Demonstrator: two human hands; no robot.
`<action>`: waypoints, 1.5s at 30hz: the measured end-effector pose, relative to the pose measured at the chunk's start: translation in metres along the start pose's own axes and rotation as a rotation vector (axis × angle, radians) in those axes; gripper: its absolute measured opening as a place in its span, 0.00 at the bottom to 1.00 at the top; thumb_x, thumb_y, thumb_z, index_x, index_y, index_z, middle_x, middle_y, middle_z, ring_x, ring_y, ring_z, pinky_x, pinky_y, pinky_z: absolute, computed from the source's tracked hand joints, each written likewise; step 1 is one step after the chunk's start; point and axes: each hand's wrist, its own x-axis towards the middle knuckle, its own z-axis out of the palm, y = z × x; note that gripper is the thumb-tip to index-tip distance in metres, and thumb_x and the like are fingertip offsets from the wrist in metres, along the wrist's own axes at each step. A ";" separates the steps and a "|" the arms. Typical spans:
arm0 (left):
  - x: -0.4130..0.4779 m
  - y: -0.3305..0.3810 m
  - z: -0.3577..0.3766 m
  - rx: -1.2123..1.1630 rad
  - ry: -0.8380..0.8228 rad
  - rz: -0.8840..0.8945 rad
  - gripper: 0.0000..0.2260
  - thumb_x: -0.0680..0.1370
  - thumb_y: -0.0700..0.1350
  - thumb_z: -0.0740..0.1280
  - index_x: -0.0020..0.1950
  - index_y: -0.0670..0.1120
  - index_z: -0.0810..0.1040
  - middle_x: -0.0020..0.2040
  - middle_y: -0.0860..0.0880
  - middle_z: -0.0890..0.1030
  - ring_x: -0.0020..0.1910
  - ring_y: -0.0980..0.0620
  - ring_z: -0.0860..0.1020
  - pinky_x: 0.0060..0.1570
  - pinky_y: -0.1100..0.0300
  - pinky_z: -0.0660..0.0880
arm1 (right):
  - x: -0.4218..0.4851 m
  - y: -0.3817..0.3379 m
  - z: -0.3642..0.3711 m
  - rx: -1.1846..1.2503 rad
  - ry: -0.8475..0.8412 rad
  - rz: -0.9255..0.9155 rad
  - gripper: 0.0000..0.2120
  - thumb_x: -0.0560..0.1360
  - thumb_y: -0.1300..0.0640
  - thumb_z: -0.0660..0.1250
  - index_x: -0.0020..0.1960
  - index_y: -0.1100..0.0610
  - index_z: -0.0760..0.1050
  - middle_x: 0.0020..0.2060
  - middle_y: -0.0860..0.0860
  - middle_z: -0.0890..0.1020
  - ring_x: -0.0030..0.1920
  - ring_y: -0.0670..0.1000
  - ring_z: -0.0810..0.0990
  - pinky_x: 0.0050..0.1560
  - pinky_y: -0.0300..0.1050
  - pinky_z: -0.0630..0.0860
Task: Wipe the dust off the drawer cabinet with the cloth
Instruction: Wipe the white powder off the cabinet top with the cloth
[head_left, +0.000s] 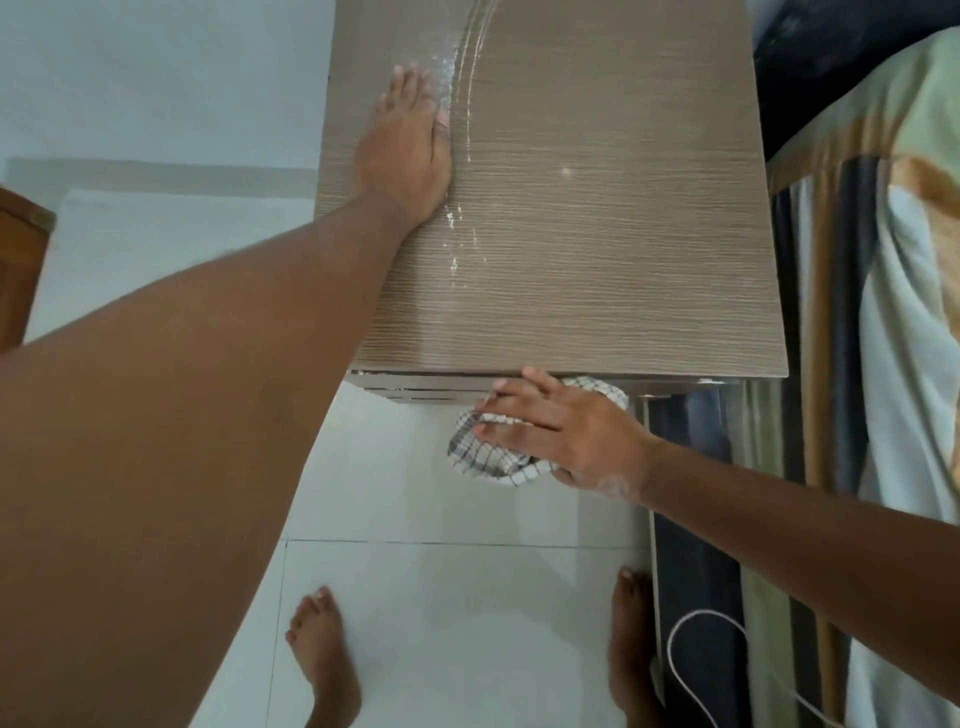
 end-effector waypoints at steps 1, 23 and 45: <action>0.001 -0.001 -0.001 -0.022 -0.007 0.007 0.23 0.86 0.45 0.47 0.80 0.37 0.56 0.82 0.39 0.55 0.82 0.44 0.50 0.80 0.53 0.48 | 0.002 -0.001 -0.002 0.004 -0.003 0.001 0.31 0.67 0.72 0.72 0.69 0.59 0.77 0.67 0.58 0.79 0.70 0.62 0.75 0.73 0.61 0.69; 0.038 -0.072 -0.009 0.014 0.058 -0.048 0.23 0.85 0.46 0.51 0.80 0.40 0.61 0.81 0.42 0.58 0.82 0.46 0.54 0.78 0.50 0.57 | 0.233 0.294 -0.126 0.169 0.529 1.255 0.24 0.80 0.49 0.62 0.74 0.54 0.69 0.71 0.52 0.73 0.73 0.54 0.70 0.76 0.47 0.64; 0.048 -0.073 -0.013 0.032 0.056 -0.039 0.23 0.85 0.45 0.52 0.80 0.39 0.60 0.82 0.42 0.58 0.81 0.46 0.54 0.78 0.49 0.57 | 0.226 0.197 -0.070 0.113 0.075 0.511 0.27 0.76 0.59 0.66 0.75 0.52 0.71 0.77 0.49 0.68 0.79 0.54 0.61 0.79 0.55 0.56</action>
